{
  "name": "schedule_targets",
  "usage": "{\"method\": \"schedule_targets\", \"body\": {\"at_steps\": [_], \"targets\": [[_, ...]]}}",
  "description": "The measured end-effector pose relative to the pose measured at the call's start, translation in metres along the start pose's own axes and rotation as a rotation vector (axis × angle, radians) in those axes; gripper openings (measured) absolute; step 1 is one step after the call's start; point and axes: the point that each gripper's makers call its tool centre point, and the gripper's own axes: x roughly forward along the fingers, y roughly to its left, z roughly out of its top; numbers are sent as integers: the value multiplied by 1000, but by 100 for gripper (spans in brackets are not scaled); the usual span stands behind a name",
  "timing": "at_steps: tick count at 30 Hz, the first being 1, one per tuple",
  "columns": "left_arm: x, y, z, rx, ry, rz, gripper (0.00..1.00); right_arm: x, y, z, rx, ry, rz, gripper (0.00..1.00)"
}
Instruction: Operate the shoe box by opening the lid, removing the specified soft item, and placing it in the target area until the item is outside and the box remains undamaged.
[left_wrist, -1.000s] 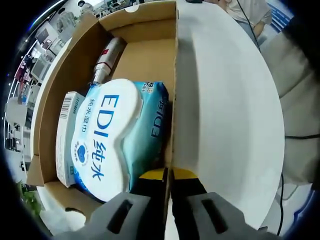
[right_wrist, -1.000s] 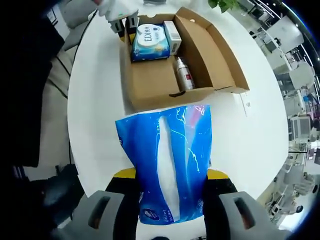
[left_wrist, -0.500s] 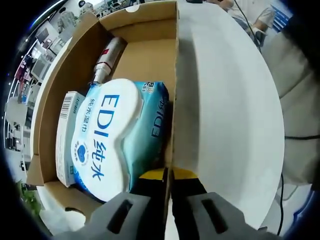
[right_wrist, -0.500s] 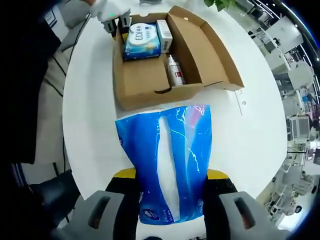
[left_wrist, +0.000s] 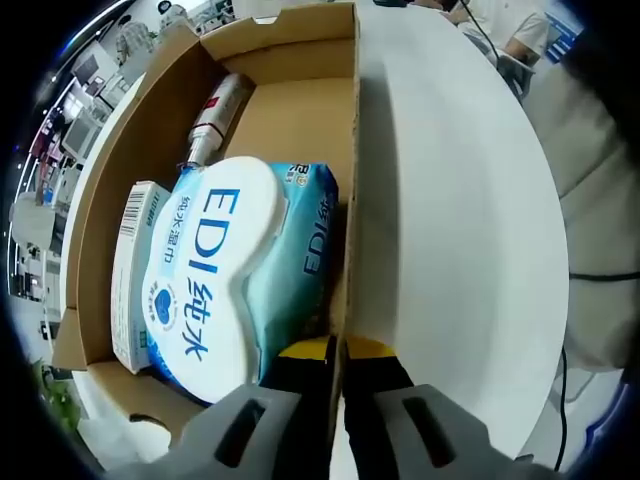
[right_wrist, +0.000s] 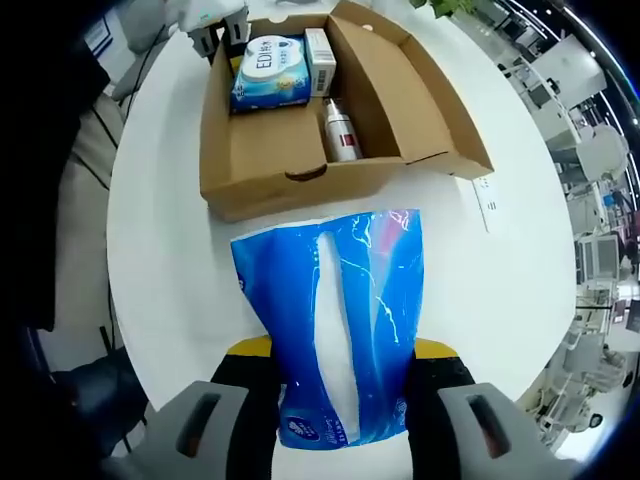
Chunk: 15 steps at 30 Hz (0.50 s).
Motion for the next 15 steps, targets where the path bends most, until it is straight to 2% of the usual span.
{"method": "schedule_targets", "body": {"at_steps": [7,15], "targets": [[0,0,0,-3,0,-1,1,10,-5,-1,-34,12,-15,46],[0,0,0,-6,0,-2,1,23,-6,6,-11,0,-1,46]]}}
